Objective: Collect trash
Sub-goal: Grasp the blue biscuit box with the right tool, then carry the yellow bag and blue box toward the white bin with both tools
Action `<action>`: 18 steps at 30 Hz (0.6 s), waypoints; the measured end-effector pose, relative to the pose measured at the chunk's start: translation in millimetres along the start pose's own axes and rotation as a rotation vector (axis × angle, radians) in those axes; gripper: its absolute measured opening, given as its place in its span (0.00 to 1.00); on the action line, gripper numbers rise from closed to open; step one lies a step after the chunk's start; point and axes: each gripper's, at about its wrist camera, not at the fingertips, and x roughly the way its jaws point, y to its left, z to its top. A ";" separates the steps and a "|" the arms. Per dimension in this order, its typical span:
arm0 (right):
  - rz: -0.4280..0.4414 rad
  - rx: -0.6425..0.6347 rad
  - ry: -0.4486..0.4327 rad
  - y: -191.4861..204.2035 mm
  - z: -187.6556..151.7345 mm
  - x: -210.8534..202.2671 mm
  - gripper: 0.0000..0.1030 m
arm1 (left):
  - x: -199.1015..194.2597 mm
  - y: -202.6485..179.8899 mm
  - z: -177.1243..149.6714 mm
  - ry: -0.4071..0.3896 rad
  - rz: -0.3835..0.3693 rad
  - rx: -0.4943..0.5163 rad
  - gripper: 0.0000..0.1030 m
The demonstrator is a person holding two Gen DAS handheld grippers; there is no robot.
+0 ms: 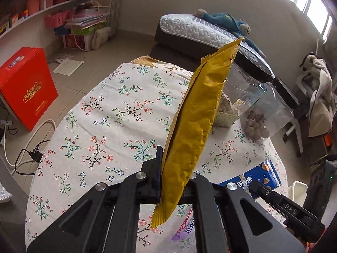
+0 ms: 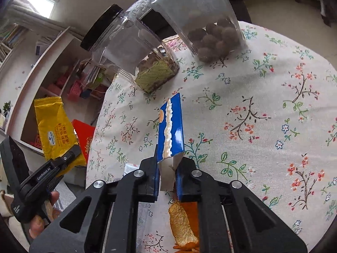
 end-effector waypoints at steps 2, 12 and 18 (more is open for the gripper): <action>-0.024 -0.035 -0.015 2.5 1.0 -4.8 0.11 | -4.2 -5.6 -1.8 -0.014 0.011 0.020 0.06; -0.111 -0.164 -0.114 8.8 2.8 -49.4 0.10 | -35.5 -39.3 -10.3 -0.092 0.053 0.114 0.06; -0.138 -0.214 -0.178 16.1 0.8 -78.1 0.11 | -53.2 -62.8 -19.1 -0.122 0.048 0.167 0.06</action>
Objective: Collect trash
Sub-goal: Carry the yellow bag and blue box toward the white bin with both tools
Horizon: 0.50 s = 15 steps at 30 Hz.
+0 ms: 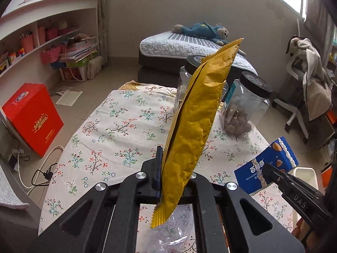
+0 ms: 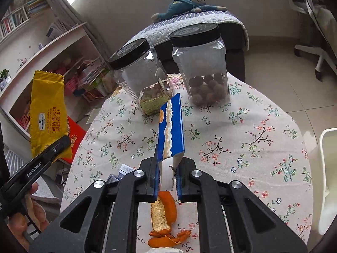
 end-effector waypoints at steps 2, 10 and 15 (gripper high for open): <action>-0.011 -0.022 -0.023 1.8 0.9 -10.5 0.10 | -5.0 -5.8 -1.5 -0.006 -0.001 0.010 0.06; -0.045 -0.098 -0.101 6.0 0.0 -51.1 0.11 | -26.4 -31.6 -7.4 -0.041 -0.008 0.058 0.06; -0.063 -0.123 -0.141 2.7 -0.7 -73.7 0.11 | -37.7 -47.0 -12.6 -0.066 -0.017 0.092 0.06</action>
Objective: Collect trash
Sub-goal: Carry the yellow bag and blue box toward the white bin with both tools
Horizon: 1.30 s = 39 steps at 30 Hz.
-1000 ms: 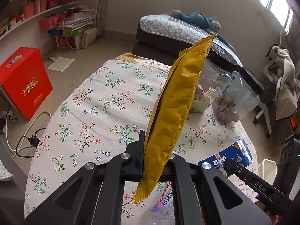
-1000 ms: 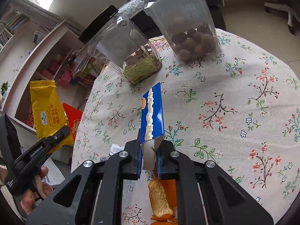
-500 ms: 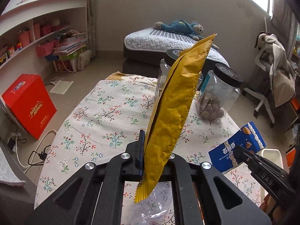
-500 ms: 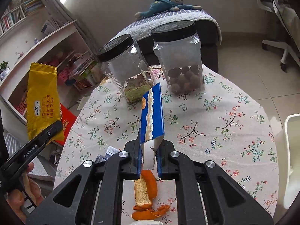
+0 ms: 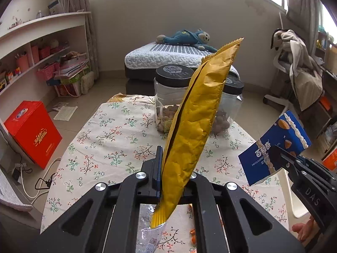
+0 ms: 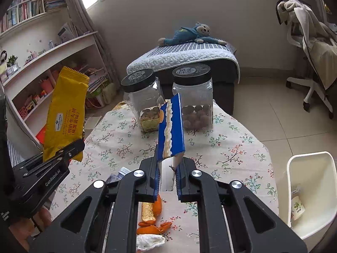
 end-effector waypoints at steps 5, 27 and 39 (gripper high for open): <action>-0.024 -0.019 -0.029 -6.5 -0.3 -18.1 0.11 | -7.0 -13.3 -2.0 -0.016 -0.015 0.023 0.06; -0.149 -0.072 -0.097 -38.0 -9.1 -64.9 0.11 | -22.5 -77.4 -16.4 -0.033 -0.096 0.101 0.06; -0.283 -0.009 -0.084 -100.5 -16.9 -86.6 0.11 | -19.4 -119.2 -32.7 -0.011 -0.135 0.157 0.06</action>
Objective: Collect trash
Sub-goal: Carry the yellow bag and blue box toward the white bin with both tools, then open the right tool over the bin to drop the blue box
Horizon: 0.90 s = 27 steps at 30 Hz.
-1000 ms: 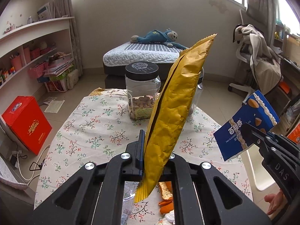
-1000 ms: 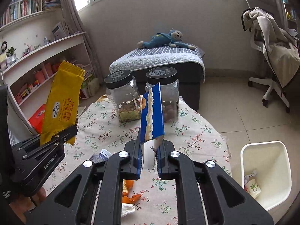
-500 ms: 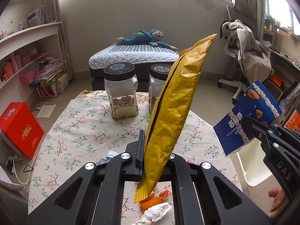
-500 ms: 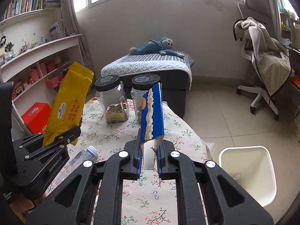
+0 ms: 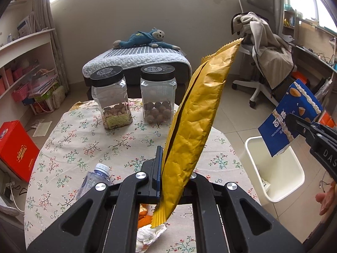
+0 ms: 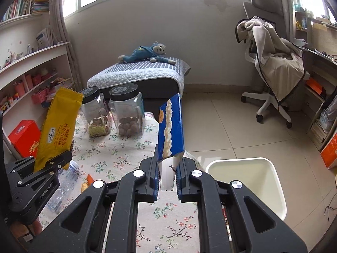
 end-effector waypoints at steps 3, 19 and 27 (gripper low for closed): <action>-0.048 0.019 0.020 -21.4 -2.8 3.9 0.11 | 2.6 -13.7 -1.7 0.005 -0.015 0.016 0.06; -0.244 0.230 0.032 -120.2 -13.2 -6.7 0.61 | 26.2 -98.4 -14.3 0.076 -0.138 0.067 0.06; -0.336 0.322 -0.040 -149.2 -9.2 -29.4 0.83 | 39.8 -152.0 -12.4 0.112 -0.210 0.069 0.06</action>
